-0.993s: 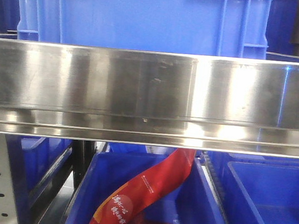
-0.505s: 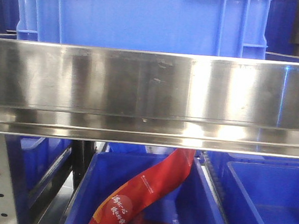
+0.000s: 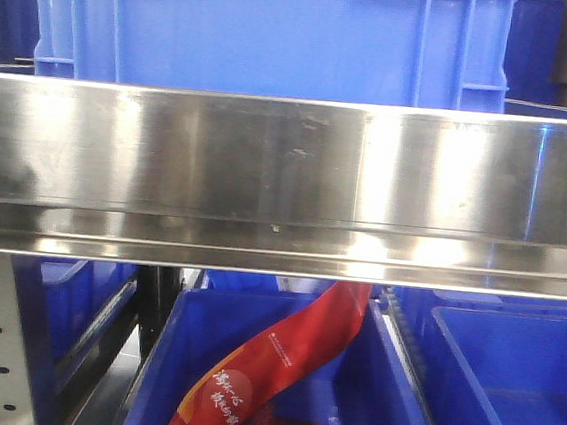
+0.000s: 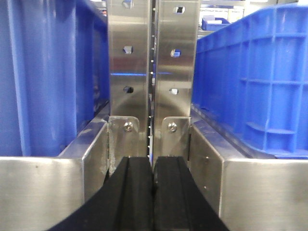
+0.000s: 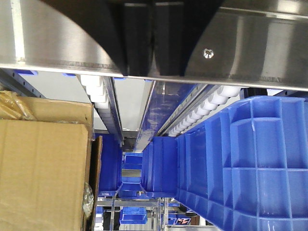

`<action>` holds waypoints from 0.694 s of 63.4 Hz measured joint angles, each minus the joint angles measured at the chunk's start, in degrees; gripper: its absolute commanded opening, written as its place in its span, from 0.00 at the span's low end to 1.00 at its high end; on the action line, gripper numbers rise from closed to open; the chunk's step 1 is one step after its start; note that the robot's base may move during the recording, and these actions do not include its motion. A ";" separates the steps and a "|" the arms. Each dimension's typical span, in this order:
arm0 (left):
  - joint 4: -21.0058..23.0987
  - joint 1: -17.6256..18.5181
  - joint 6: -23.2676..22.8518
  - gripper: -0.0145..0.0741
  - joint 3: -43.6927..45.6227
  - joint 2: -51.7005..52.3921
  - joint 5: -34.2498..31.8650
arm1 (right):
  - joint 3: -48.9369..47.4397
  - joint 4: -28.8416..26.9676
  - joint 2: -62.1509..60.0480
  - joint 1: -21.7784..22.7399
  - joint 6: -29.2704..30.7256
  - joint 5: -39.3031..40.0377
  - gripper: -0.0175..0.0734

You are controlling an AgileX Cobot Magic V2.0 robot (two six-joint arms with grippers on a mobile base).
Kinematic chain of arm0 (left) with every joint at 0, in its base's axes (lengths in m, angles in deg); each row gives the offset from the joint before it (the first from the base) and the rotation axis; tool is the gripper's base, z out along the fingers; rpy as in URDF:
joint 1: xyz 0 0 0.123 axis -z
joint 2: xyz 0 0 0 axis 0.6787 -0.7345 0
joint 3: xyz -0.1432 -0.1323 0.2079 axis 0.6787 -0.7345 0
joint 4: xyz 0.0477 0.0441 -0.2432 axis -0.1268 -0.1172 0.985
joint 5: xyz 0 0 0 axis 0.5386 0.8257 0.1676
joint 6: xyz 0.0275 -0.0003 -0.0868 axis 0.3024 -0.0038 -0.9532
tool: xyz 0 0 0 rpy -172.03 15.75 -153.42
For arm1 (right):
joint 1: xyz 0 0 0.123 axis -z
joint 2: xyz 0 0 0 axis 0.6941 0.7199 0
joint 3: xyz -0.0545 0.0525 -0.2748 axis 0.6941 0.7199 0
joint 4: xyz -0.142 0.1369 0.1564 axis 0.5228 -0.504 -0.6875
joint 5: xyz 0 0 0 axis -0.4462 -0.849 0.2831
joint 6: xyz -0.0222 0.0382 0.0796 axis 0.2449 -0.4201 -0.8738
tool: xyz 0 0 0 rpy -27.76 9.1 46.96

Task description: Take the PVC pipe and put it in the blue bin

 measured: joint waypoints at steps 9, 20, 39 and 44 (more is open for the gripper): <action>0.95 0.00 0.64 0.04 -0.03 0.00 -0.98 | 0.00 0.00 0.00 0.00 0.00 0.00 0.01; 1.05 0.00 0.96 0.04 -0.16 0.03 -1.00 | 0.00 0.00 0.00 0.00 0.00 0.00 0.01; 1.05 0.00 0.96 0.04 -0.25 0.03 -1.10 | 0.00 0.00 0.00 0.00 0.00 0.00 0.01; 1.05 0.00 0.96 0.04 -0.25 0.03 -1.10 | 0.00 0.00 0.00 0.00 0.00 0.00 0.01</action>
